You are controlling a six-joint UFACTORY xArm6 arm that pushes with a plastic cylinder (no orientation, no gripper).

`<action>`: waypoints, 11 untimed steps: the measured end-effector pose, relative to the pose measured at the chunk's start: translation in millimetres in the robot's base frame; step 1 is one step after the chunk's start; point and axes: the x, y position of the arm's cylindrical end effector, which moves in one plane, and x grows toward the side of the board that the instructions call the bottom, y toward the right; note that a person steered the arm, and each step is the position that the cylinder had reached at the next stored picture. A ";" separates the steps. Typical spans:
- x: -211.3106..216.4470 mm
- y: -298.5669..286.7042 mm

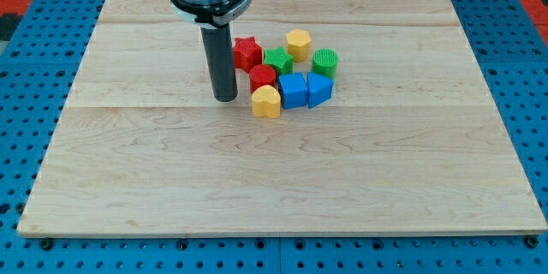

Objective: Separate the blue blocks

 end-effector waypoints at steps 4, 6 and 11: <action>111.1 24.1; 19.3 140.8; 5.8 107.2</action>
